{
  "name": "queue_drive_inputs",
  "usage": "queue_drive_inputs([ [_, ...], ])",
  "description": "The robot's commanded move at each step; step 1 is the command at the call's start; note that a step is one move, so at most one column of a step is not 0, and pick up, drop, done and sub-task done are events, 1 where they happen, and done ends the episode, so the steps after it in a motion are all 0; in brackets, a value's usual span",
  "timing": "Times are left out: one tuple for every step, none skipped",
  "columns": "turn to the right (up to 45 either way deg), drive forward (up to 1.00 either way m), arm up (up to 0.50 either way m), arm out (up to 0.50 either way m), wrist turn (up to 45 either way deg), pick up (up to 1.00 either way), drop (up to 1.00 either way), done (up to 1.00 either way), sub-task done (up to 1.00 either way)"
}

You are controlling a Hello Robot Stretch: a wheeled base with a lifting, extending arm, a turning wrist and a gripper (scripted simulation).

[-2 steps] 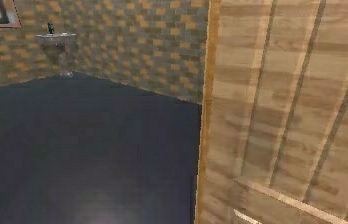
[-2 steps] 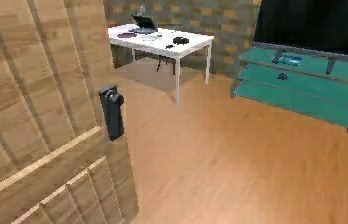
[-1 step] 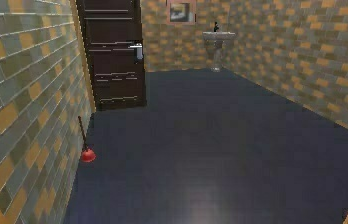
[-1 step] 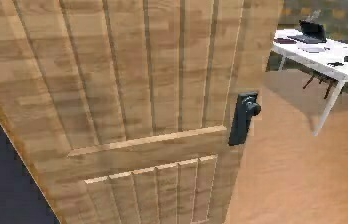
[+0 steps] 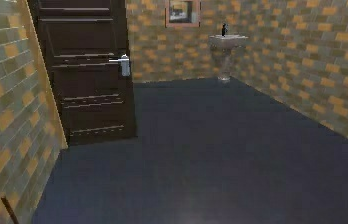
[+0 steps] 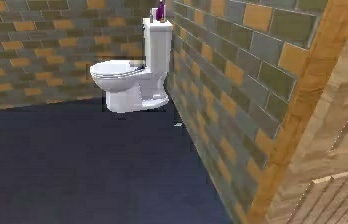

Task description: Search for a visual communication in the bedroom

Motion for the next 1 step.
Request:
queue_drive_inputs([
  [0.0, 1.0, 0.0, 0.0, 0.0, 0.0, 0.0, 0.0, 0.0],
])
